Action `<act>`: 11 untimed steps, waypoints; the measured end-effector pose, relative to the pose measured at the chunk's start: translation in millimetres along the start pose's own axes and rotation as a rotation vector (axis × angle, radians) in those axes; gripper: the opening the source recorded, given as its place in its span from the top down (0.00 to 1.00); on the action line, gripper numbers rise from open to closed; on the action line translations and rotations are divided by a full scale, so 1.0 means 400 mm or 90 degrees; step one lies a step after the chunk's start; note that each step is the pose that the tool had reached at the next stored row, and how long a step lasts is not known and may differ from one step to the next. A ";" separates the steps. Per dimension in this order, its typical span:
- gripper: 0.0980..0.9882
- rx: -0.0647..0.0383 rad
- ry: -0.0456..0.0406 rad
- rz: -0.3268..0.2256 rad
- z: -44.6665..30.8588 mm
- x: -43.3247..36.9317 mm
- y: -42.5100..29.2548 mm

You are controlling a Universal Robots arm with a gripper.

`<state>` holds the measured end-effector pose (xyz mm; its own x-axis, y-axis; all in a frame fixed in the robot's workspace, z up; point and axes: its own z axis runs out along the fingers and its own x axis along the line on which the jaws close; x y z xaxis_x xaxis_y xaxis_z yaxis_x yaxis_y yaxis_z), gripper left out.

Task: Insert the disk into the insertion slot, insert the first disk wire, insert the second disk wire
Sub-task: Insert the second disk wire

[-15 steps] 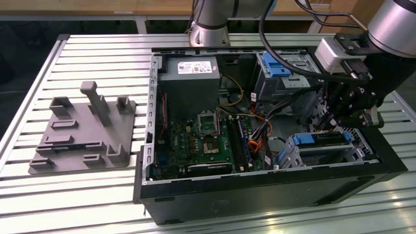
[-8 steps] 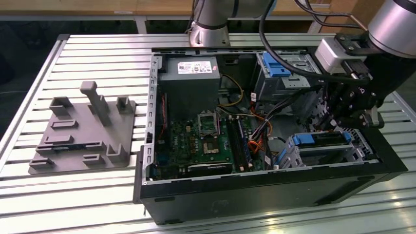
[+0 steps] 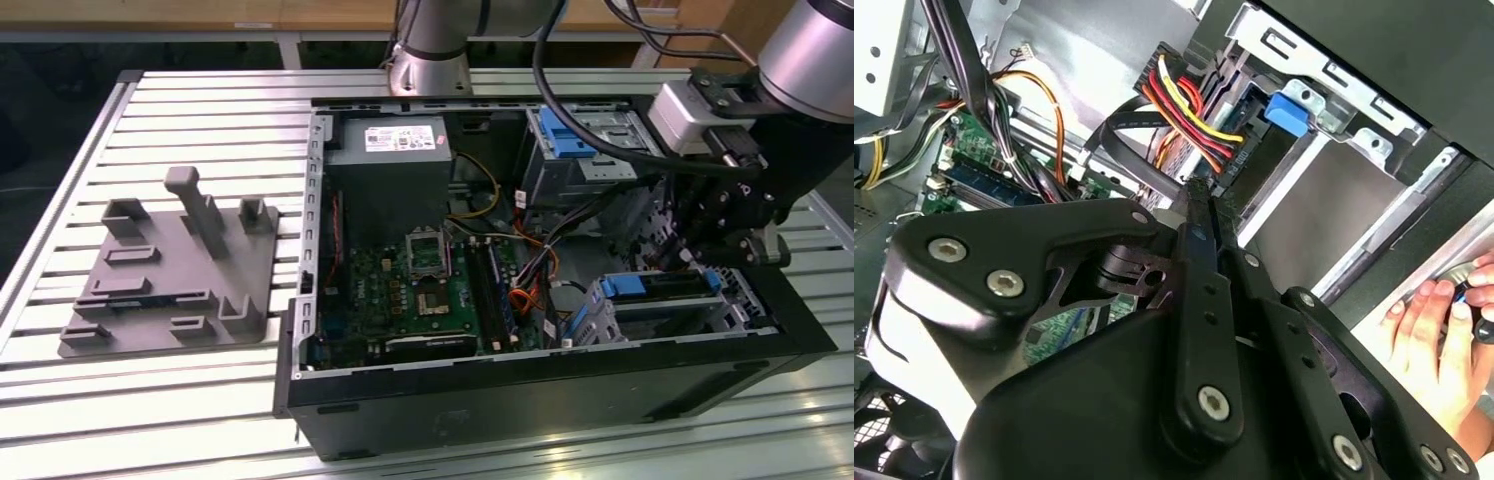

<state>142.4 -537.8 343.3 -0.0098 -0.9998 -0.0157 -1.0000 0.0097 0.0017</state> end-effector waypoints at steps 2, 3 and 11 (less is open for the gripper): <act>0.95 0.000 -0.0001 0.000 0.001 0.003 0.000; 0.95 0.000 -0.0001 0.000 0.001 0.003 0.000; 0.95 0.000 0.0002 0.000 0.005 0.007 -0.002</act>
<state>143.3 -540.5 341.5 -0.0097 -0.9998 -0.0154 -1.0000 0.0097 0.0017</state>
